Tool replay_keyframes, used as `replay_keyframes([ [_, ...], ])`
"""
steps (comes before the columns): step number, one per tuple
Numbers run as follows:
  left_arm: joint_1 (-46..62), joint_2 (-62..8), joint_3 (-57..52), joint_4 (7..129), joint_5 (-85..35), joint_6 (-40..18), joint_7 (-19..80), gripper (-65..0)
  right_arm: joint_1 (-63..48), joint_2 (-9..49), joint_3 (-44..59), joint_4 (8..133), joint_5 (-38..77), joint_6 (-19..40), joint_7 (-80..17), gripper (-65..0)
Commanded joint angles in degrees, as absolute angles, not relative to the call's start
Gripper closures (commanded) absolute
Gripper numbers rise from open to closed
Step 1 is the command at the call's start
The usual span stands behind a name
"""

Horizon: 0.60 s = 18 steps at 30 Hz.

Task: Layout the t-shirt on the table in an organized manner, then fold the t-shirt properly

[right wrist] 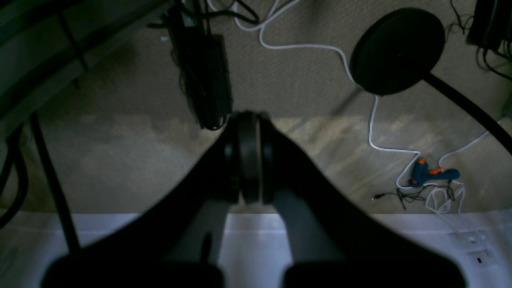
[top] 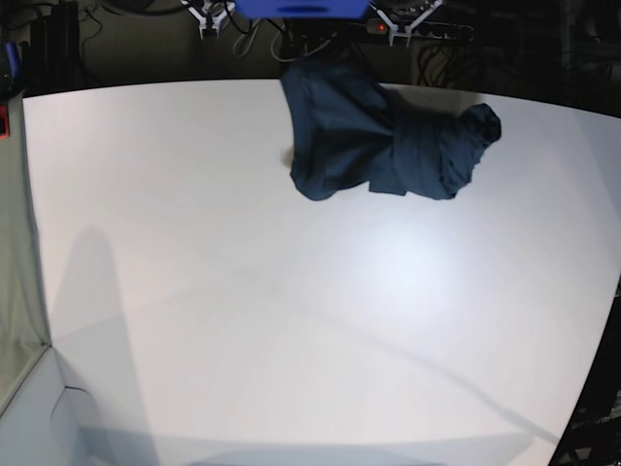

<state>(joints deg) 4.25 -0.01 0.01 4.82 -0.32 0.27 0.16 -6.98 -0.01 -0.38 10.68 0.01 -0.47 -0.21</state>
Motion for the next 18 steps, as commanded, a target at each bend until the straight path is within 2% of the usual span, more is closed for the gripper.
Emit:
replay_keyframes([
  [1, 4.62, 0.22, 0.04, 4.79, -0.48, 0.48, 0.04, -0.4, -7.08, -0.13, -0.4, 10.86, 0.31, 0.13, -0.13, -0.1],
  [18, 4.7, -0.04, 0.31, 4.79, -0.31, 0.57, 0.04, -0.4, -8.57, -0.04, -0.4, 10.86, 0.13, 0.22, -0.22, 0.0],
])
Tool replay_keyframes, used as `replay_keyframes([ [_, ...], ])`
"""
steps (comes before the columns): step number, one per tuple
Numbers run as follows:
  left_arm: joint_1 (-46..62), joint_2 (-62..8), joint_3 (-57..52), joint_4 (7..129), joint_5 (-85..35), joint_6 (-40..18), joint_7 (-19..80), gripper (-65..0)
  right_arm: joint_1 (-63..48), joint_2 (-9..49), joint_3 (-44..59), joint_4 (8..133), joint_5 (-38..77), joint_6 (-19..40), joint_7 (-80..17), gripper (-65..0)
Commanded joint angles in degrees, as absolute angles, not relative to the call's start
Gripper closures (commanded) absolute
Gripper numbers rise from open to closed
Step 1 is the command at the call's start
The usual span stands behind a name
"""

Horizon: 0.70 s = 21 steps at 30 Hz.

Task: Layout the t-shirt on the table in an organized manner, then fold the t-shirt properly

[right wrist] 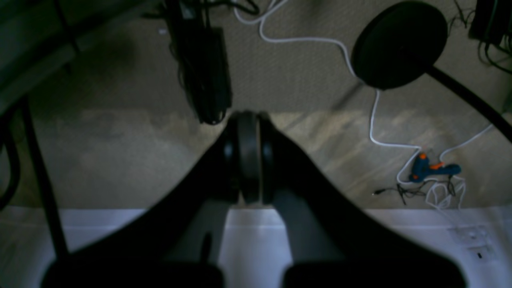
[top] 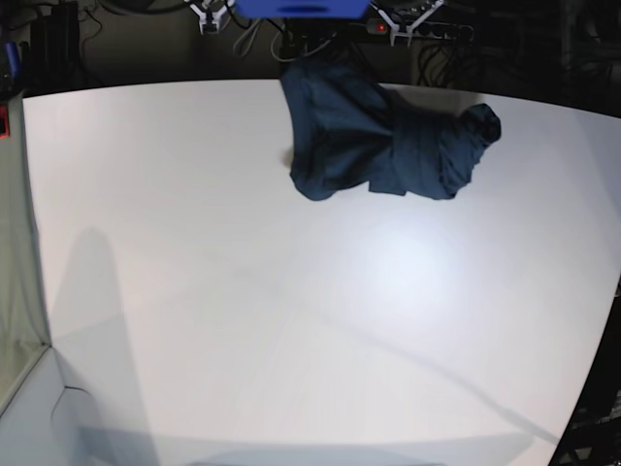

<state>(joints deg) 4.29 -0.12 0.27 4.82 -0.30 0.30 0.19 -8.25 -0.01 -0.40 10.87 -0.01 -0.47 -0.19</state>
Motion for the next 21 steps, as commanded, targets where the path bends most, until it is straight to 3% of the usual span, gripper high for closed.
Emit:
replay_keyframes([
  [1, 4.88, -0.04, 0.31, 4.79, -0.31, 0.66, 0.04, -0.4, -8.57, 0.04, -0.4, 10.86, 0.13, 0.22, -0.31, 0.0],
  [21, 5.41, -0.13, 0.4, 4.88, -0.13, 0.66, 0.04, -0.4, -8.48, 0.13, -0.31, 10.86, 0.13, 0.22, -0.22, 0.0],
])
